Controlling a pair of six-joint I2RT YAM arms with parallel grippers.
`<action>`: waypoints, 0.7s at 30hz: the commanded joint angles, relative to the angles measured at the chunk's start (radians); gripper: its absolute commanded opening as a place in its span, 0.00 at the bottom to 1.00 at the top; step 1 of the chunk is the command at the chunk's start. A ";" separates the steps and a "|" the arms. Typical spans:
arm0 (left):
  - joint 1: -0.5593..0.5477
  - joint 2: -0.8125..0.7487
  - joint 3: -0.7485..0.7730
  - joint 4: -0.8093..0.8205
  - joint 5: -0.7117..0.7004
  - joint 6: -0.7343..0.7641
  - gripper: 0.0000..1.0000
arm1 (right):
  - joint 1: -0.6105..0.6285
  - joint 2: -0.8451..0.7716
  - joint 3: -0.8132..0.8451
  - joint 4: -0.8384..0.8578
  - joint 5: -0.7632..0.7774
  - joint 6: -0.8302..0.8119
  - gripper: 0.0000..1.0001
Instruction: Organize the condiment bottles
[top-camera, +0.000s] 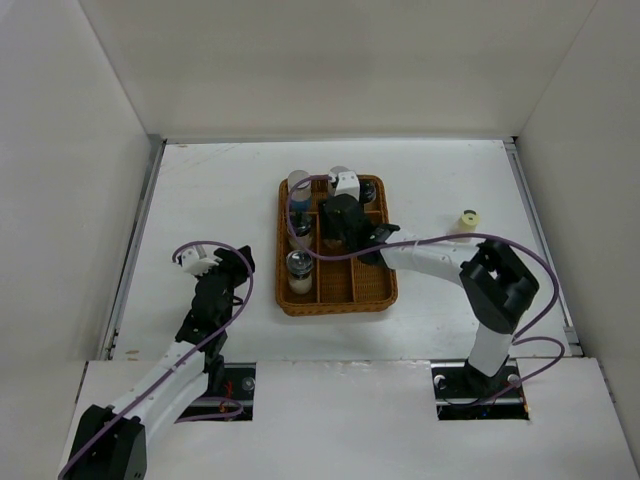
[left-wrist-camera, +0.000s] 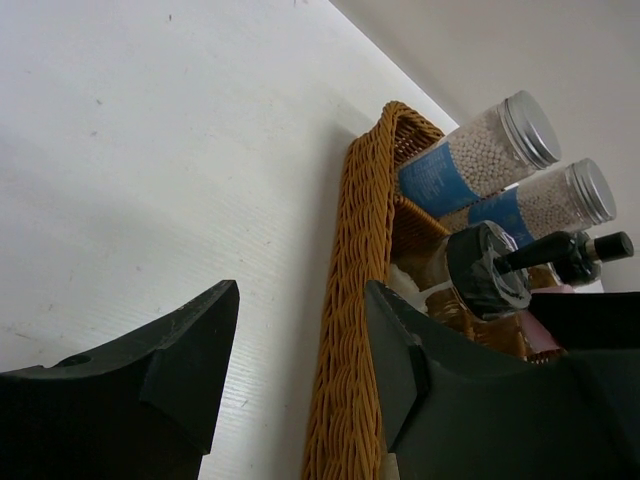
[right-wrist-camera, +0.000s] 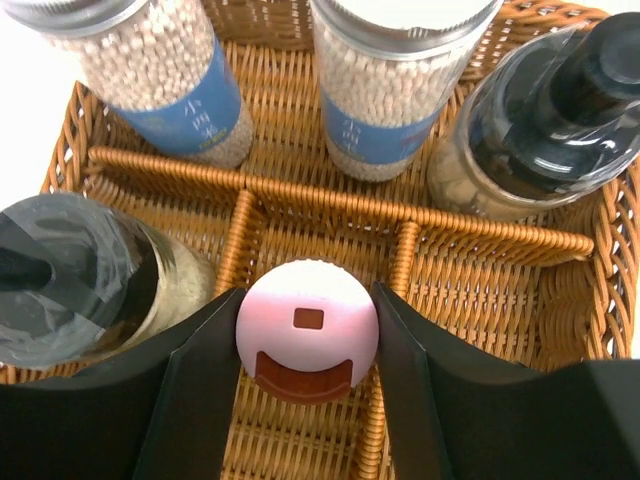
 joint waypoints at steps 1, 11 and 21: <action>-0.006 -0.011 -0.052 0.059 -0.002 -0.001 0.51 | 0.017 -0.005 0.049 0.040 0.037 -0.003 0.69; -0.014 -0.017 -0.055 0.061 -0.009 0.000 0.51 | 0.005 -0.244 -0.047 0.036 -0.001 0.044 0.82; -0.018 -0.050 -0.067 0.065 -0.011 -0.001 0.51 | -0.358 -0.669 -0.377 -0.010 0.017 0.156 0.30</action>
